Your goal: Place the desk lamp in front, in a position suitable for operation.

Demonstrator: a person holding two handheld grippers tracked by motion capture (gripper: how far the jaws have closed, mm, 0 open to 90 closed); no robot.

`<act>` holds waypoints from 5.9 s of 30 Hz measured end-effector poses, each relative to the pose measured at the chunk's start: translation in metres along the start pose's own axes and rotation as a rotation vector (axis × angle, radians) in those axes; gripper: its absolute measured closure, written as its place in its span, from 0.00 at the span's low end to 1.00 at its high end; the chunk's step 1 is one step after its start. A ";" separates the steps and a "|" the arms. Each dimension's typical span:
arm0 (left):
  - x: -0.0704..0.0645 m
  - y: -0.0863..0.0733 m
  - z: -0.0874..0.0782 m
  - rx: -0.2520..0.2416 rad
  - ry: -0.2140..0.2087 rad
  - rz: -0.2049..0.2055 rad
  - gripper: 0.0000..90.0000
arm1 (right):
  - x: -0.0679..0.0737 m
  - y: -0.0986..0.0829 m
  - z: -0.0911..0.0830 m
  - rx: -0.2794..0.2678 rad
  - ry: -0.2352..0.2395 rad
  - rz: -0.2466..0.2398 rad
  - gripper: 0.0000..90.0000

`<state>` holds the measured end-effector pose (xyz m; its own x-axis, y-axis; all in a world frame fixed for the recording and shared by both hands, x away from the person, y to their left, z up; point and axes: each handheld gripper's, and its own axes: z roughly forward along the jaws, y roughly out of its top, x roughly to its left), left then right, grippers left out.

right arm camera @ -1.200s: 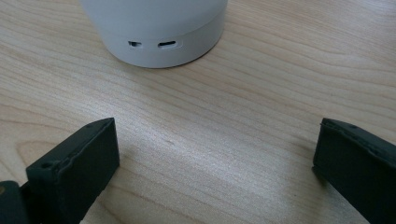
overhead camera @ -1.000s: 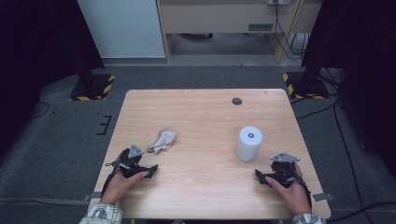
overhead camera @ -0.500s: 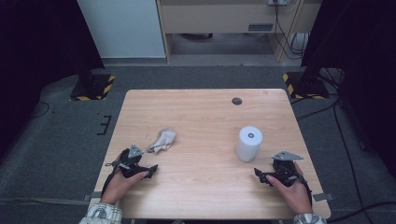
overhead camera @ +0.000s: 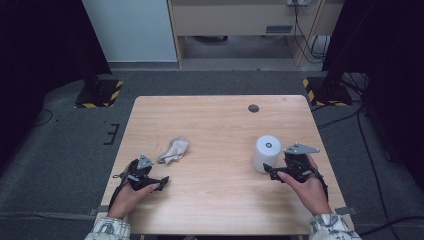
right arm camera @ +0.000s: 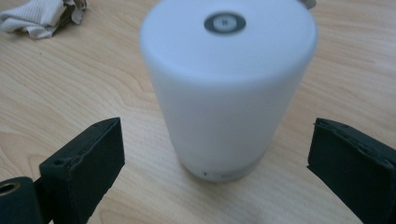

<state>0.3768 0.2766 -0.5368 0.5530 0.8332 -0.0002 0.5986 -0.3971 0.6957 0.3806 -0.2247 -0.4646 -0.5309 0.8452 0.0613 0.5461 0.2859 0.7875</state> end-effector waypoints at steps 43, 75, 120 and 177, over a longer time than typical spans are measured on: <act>0.000 0.000 0.000 0.000 0.003 -0.003 0.00 | 0.048 0.054 0.038 0.118 0.086 -0.143 0.10; 0.000 0.000 0.000 0.001 0.004 -0.003 0.00 | 0.115 0.037 0.045 0.127 0.226 -0.275 0.05; 0.000 0.067 0.047 -0.032 0.045 0.030 0.74 | 0.078 -0.031 0.053 0.105 0.282 -0.197 0.09; -0.117 0.114 -0.060 -0.183 -0.267 0.313 0.82 | 0.107 0.007 0.056 -0.045 0.353 -0.266 0.11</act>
<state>0.3455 0.1570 -0.4140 0.8359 0.5454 0.0621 0.2794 -0.5201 0.8071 0.3642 -0.1064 -0.4868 -0.8419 0.5370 0.0525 0.3361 0.4458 0.8297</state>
